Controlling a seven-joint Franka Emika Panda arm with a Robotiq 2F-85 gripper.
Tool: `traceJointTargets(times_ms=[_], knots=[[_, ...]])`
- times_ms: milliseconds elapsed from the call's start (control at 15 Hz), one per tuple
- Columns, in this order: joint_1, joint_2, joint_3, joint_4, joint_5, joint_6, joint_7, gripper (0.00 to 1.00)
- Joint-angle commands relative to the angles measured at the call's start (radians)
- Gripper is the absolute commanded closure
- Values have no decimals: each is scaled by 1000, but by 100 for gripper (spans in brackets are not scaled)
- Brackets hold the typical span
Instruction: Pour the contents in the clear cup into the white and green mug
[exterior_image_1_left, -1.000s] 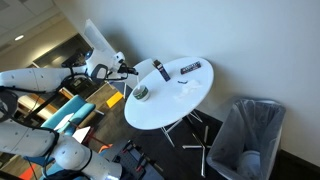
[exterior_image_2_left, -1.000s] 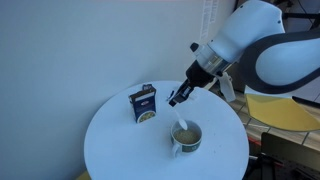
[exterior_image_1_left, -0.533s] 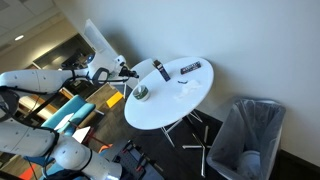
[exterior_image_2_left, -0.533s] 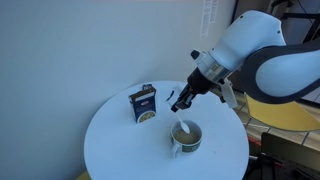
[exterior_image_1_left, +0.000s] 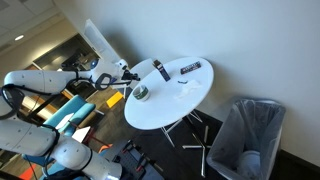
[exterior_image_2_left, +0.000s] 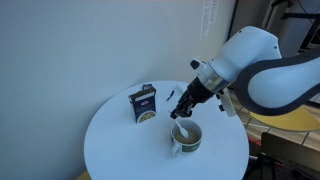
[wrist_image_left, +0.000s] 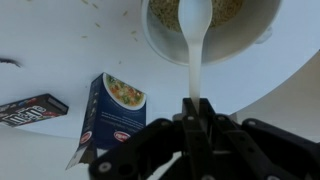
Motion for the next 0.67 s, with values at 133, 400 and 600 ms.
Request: traceJointTargets(times_ms=[133,400,600], knots=[[42,23,-28,-3,109,-4,-102,97],[7,23,-16,-18,51,-3,-49,97],[-5,17,-12,-31,46,42,-51,97]])
